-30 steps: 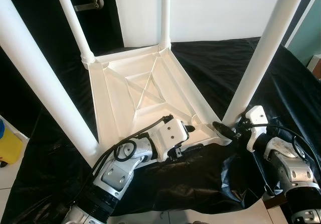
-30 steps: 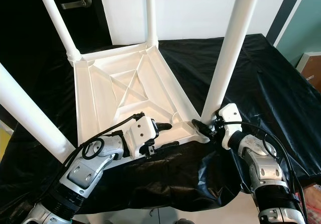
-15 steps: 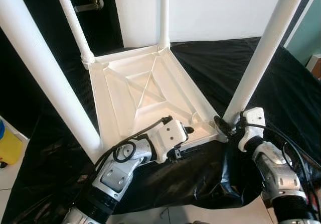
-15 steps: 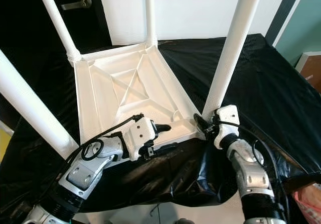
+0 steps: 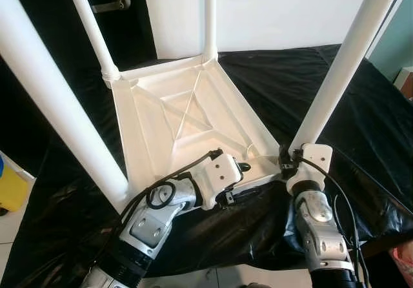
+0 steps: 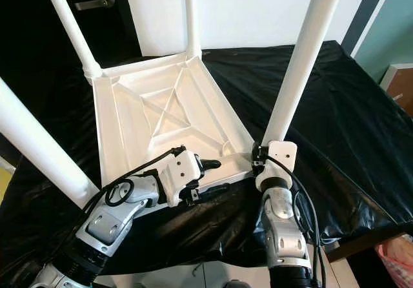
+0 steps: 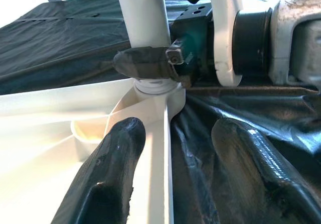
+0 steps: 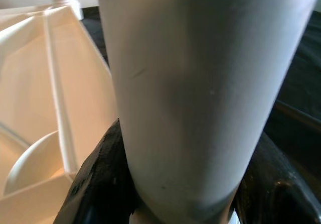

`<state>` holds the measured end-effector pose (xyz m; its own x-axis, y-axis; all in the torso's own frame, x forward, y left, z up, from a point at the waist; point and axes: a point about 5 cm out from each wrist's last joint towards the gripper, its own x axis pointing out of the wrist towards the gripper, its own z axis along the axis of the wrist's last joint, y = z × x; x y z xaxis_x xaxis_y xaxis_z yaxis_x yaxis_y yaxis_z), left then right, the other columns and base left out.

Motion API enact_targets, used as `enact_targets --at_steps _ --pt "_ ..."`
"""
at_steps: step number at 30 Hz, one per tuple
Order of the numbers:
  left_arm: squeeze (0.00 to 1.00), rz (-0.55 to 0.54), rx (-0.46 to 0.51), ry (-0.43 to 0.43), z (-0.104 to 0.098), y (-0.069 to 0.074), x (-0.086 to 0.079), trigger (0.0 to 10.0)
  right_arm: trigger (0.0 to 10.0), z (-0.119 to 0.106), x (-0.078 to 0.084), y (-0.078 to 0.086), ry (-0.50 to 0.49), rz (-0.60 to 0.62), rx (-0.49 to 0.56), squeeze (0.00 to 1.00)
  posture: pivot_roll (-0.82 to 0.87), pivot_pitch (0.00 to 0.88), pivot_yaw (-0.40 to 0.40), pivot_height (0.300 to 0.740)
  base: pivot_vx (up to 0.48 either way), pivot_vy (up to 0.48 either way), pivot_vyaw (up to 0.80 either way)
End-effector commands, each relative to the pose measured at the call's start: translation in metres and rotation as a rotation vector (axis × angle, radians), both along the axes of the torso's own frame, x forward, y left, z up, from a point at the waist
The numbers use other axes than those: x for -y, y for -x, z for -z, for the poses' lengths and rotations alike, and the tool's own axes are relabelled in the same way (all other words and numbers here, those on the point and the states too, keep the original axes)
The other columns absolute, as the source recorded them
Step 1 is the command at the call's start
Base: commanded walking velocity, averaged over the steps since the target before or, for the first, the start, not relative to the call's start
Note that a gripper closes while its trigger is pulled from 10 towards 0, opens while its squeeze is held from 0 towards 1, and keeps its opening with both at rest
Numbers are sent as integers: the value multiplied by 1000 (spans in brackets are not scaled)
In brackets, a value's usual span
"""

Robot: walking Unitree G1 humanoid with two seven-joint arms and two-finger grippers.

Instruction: Building children table

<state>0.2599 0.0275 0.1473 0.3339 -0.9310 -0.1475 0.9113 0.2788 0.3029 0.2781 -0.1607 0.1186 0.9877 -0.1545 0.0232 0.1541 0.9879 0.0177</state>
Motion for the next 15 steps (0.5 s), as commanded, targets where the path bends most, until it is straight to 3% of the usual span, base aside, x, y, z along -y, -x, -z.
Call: enact_targets --at_steps 1,13,14,15 --pt "0 -4 -4 1 1 2 0 10000 10000 25 -7 7 -19 3 -135 0 -147 97 45 740 0 0 0" --pt "0 -6 -4 5 -1 1 1 10000 10000 10 -8 7 28 3 -57 0 -150 95 43 740 0 0 0" --pt "0 -7 -3 6 -1 0 1 10000 10000 7 -6 6 31 -13 -37 1000 -152 90 39 740 0 0 0" --pt "0 -9 -1 7 -1 0 1 10000 10000 4 -2 6 27 -27 -22 1000 -152 89 38 740 0 0 0"
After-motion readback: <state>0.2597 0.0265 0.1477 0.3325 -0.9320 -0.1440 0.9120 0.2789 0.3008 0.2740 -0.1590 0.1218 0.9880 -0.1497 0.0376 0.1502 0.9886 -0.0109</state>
